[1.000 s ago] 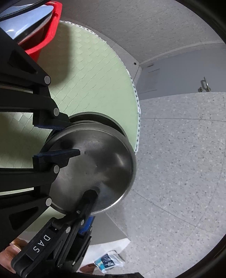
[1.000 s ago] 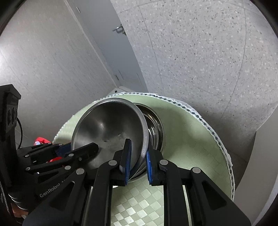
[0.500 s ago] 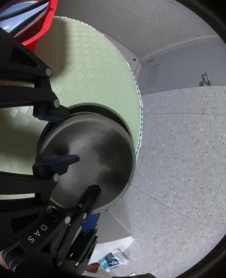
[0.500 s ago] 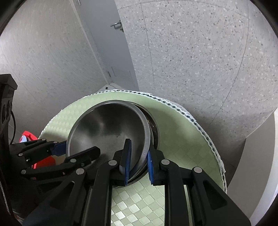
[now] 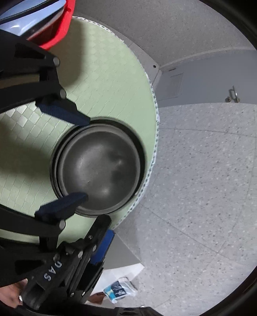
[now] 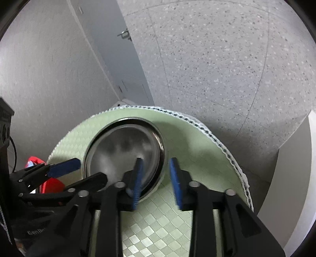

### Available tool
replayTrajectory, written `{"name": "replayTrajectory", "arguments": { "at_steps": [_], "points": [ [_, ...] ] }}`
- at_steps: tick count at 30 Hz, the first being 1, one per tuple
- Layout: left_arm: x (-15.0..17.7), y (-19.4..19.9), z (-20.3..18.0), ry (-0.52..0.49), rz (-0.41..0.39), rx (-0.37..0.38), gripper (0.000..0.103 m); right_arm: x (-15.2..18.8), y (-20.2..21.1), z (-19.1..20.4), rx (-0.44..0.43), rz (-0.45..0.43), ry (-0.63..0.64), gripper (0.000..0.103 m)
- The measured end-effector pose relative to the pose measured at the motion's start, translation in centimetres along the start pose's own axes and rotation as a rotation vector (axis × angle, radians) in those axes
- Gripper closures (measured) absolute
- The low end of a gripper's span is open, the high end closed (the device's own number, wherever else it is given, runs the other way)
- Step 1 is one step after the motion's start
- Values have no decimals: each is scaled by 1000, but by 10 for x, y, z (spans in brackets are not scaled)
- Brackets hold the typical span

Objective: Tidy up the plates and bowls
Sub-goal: 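Stack the held steel bowl onto the nested bowls and release, then grasp the rim of the nested steel bowl stack with both grippers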

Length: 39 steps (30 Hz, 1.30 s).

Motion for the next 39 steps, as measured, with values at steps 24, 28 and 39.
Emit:
{"name": "replayTrajectory", "arguments": {
  "at_steps": [24,28,39],
  "points": [
    [63,91,-12,90,-196,-161,1,16,53,-17,-80,-76,-103,33],
    [55,79,-7,104,-180,-169,1,18,42,-20,-82,-53,-111,33],
    [37,28,3,149,-122,-237,1,18,-3,-22,-93,10,-133,33]
  ]
}}
Point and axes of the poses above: each gripper's, at about its wrist camera, not at the fingertips, and y roughly against the way its jaws point, z to its left, x to its underside, the point moved 2 cm from there along -y, roughly the way its jaws point, and after that the axes turned 8 degrees about -z, right-handed, at the moved point
